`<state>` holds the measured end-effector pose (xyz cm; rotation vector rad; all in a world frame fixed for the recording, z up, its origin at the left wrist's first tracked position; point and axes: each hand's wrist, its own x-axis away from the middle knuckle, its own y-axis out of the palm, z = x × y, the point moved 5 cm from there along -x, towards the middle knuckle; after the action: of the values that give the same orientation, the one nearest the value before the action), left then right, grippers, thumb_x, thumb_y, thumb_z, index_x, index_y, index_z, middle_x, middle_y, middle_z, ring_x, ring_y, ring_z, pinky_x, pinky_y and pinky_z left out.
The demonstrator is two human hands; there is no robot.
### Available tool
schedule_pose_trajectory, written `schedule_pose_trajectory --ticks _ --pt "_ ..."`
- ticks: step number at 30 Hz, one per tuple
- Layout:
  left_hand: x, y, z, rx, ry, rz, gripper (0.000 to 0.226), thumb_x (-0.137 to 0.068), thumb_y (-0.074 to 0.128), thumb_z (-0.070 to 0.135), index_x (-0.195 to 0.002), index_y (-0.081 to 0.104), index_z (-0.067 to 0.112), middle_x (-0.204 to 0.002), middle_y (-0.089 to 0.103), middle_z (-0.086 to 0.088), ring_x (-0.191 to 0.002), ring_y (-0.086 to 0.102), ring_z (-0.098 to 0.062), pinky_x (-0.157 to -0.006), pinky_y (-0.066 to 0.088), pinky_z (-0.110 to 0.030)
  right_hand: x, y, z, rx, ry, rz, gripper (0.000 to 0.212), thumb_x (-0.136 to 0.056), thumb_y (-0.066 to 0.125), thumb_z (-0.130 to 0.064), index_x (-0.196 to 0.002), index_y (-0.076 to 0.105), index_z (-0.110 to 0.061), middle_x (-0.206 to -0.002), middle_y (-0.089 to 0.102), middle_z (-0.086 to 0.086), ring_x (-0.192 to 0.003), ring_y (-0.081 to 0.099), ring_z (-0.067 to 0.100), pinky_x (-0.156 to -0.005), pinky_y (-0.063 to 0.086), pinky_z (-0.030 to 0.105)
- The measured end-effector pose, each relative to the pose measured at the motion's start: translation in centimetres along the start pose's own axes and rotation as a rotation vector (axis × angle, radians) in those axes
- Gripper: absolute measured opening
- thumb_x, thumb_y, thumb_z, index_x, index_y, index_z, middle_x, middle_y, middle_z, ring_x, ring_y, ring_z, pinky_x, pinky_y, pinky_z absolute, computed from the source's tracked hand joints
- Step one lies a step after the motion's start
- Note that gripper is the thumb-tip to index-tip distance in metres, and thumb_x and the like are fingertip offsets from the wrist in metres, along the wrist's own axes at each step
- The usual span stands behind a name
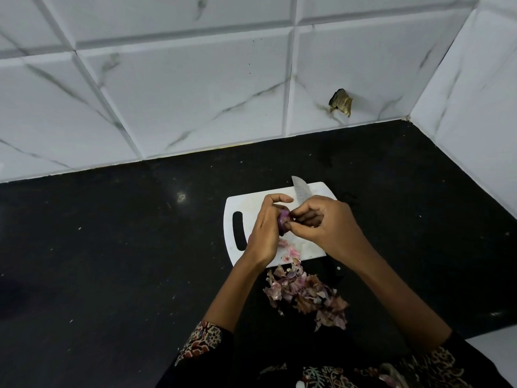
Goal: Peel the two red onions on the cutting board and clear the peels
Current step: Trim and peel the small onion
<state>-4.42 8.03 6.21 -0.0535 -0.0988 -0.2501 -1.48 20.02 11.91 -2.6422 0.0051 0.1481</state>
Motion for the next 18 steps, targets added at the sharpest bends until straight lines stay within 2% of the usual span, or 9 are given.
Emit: schedule_pose_trajectory --ticks 3,8,10,14,18 --pt "0.1 0.0 -0.1 0.025 -0.018 0.008 0.038 -0.098 0.030 0.016 -0.097 0.060 0.039 -0.087 0.058 -0.010 -0.081 0.055 -0.027 -0.071 0.045 -0.038 -0.2 0.0 0.0 -0.013 0.015 0.009 0.012 -0.071 0.076 -0.001 -0.081 0.070 -0.002 -0.075 0.071 0.003 -0.066 0.067 0.009 -0.065 0.054 0.017" --pt "0.2 -0.2 -0.5 0.037 -0.053 0.015 0.037 -0.100 0.028 0.012 -0.099 0.059 0.030 -0.088 0.060 -0.005 -0.078 0.056 -0.017 -0.065 0.044 -0.027 -0.5 0.0 0.5 -0.024 0.047 -0.019 0.011 -0.070 0.075 -0.001 -0.079 0.072 -0.007 -0.074 0.072 0.002 -0.068 0.069 0.011 -0.069 0.056 0.024" --pt "0.2 -0.1 -0.6 0.038 -0.069 0.015 0.035 -0.101 0.027 0.014 -0.100 0.059 0.028 -0.089 0.061 -0.004 -0.078 0.056 -0.017 -0.065 0.044 -0.028 -0.5 0.1 0.8 -0.023 0.051 -0.014 0.010 -0.070 0.074 -0.001 -0.078 0.072 -0.006 -0.074 0.072 0.002 -0.069 0.069 0.012 -0.069 0.057 0.026" --pt "0.3 0.2 -0.6 0.047 -0.051 -0.002 0.033 -0.103 0.025 0.015 -0.104 0.057 0.020 -0.089 0.059 -0.013 -0.082 0.054 -0.026 -0.072 0.045 -0.040 -0.7 0.1 1.5 -0.019 0.061 0.027 0.006 -0.073 0.071 -0.001 -0.075 0.073 -0.007 -0.071 0.071 0.005 -0.067 0.068 0.014 -0.068 0.057 0.030" --pt "0.2 -0.1 -0.6 0.036 -0.051 0.034 0.030 -0.099 0.027 0.024 -0.105 0.056 0.023 -0.090 0.060 -0.008 -0.085 0.057 -0.026 -0.073 0.048 -0.037 -0.5 0.3 1.9 -0.075 0.077 0.046 0.006 -0.080 0.070 -0.007 -0.083 0.075 -0.010 -0.076 0.073 0.002 -0.072 0.069 0.012 -0.072 0.057 0.028"
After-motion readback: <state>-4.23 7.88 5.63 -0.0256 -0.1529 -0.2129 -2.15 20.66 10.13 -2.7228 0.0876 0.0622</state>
